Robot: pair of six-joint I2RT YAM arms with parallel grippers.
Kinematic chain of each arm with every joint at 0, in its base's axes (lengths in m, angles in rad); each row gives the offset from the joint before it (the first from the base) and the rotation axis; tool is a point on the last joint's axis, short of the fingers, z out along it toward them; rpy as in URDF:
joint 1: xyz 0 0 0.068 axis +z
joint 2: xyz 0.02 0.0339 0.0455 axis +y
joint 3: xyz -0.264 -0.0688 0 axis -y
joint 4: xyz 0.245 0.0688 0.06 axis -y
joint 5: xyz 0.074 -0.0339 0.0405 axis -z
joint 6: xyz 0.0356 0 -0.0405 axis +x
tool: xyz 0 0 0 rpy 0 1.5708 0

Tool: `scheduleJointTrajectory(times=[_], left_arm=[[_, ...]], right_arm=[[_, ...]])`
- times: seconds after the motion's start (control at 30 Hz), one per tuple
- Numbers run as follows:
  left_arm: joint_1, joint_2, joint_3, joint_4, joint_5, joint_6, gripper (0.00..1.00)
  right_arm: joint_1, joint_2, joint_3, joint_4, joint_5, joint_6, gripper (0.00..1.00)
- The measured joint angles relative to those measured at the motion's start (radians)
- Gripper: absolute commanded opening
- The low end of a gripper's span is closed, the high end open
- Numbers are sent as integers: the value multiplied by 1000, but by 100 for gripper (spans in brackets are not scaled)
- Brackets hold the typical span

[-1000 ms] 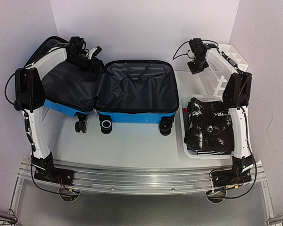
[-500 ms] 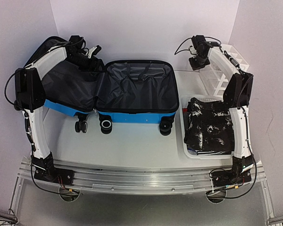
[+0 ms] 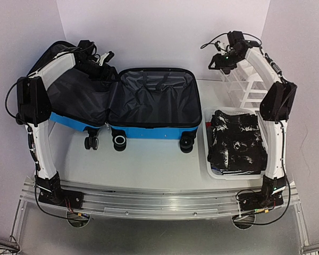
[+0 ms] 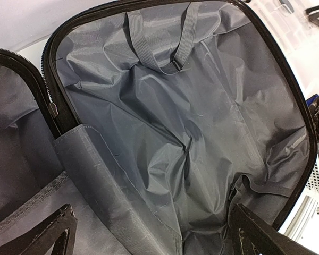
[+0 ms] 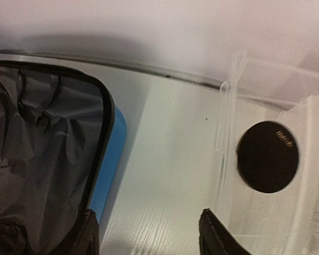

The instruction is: Open, take out, and arrange the luggage

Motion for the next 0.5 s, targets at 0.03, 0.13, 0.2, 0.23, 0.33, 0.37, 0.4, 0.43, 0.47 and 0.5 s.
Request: scheduleJointTrajectory(times=[0.03,0.13,0.2,0.23,0.33,0.37,0.4,0.43,0.47,0.5], left_arm=[[0,0,0,0,0,0,100],[0,0,0,0,0,0,100],[0,0,-1,0,0,0,100],[0,0,-2,0,0,0,100],[0,0,-2,0,0,0,100],[0,0,-2,0,0,0,100],[0,0,-2,0,0,0,100],[0,0,-2,0,0,0,100],[0,0,-2,0,0,0,100],[0,0,-3,0,0,0,100]], right_arm=[[-2,-23,0,7,6,12,59],[-7,-93,-9,29,70,44,62],[-7,-132,-24,36,170,58,66],[-8,-144,-29,38,224,60,68],[-13,-146,-33,35,386,35,70],[-15,-141,-34,30,420,24,70],[-19,-132,-34,22,460,7,70],[-23,-119,-31,10,490,-11,69],[-28,-104,-27,-3,517,-29,68],[-34,-84,-22,-18,535,-46,67]])
